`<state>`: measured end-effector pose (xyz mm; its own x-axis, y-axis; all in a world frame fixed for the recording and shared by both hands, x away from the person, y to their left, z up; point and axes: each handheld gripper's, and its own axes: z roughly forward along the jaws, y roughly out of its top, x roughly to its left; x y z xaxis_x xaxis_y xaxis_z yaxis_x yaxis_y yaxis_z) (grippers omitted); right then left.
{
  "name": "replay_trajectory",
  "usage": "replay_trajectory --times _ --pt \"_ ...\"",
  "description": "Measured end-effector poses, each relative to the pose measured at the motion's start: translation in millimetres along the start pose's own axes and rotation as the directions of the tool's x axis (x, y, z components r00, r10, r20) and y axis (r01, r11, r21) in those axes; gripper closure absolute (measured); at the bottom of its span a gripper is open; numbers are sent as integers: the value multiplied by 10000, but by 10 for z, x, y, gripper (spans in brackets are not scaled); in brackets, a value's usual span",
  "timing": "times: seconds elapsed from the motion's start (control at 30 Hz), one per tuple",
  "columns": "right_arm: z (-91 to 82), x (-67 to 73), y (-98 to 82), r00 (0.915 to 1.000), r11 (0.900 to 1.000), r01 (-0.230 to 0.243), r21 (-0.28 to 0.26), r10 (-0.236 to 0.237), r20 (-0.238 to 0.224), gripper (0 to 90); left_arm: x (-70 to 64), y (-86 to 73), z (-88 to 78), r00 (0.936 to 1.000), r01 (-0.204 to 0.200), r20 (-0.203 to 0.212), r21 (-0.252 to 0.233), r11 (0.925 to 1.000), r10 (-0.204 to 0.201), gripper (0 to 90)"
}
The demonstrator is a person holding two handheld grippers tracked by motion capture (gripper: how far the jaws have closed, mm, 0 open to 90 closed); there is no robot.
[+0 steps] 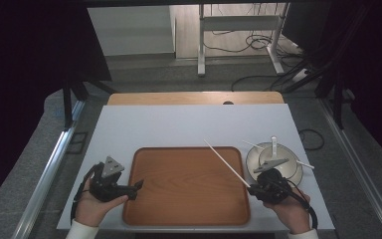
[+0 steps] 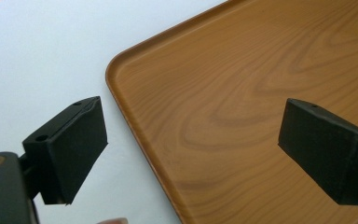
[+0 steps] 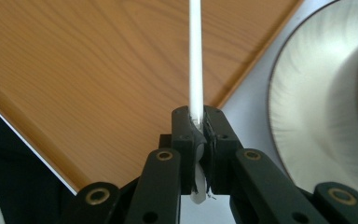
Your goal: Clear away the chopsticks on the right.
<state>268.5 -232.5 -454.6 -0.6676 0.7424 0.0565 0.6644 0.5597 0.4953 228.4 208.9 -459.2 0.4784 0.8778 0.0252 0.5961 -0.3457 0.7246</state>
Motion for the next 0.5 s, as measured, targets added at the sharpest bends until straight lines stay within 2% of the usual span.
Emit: replay_trajectory --times 0.2,0.5 --pt "120 98 19 9998 9992 206 351 -205 -52 844 -20 7 -5 10000 -87 14 9 10000 87 74" --pt "287 188 22 9988 9940 424 1009 -448 217 843 -21 1 5 10000 -61 2 13 10000 61 74"
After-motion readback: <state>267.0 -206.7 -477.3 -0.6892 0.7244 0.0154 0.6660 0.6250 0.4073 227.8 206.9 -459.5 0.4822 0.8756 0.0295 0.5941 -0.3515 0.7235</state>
